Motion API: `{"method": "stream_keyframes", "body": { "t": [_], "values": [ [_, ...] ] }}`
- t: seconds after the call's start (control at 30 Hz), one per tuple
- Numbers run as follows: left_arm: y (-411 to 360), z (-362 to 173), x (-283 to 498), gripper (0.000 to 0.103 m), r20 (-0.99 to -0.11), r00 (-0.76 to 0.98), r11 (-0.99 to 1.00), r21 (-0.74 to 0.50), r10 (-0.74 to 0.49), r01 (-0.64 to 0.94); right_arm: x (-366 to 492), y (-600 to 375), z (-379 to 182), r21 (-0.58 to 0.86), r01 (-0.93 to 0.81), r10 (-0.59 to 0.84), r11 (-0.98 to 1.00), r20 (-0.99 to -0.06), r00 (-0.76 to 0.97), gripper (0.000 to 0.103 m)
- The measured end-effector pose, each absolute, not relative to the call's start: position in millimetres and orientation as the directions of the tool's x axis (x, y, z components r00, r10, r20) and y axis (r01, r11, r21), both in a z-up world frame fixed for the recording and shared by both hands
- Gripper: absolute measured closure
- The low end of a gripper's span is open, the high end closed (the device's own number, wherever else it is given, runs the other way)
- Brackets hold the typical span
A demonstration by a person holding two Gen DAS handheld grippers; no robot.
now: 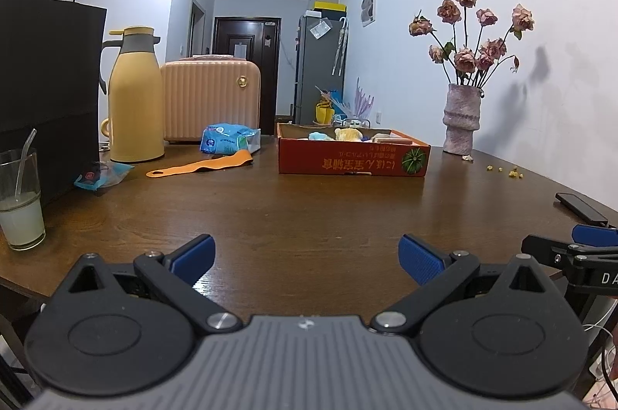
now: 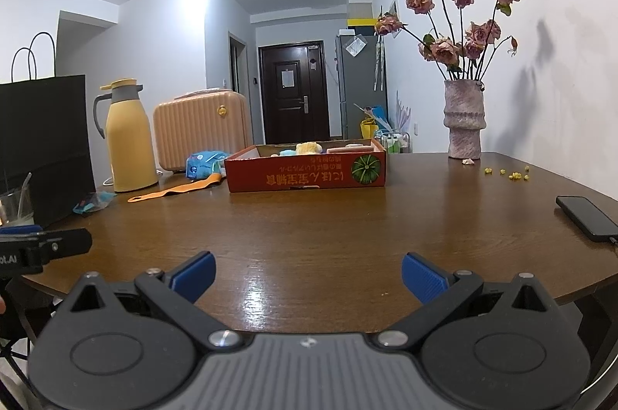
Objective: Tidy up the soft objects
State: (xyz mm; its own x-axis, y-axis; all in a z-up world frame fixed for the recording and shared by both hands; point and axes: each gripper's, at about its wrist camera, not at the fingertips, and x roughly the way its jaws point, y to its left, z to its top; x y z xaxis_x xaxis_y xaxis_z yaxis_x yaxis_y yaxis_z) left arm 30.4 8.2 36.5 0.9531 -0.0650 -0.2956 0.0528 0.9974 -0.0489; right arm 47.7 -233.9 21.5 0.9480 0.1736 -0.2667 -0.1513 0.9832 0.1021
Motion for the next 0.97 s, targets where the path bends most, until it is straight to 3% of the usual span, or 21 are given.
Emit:
{"method": "stream_keyframes", "body": {
  "t": [0.97],
  "values": [
    [6.9,38.4,28.2,0.0,-0.276,0.959,0.998,-0.039,-0.066,0.057,44.9,-231.7,20.8,0.094,-0.161,0.18,0.982,-0.256,0.95,0.0]
  ]
}}
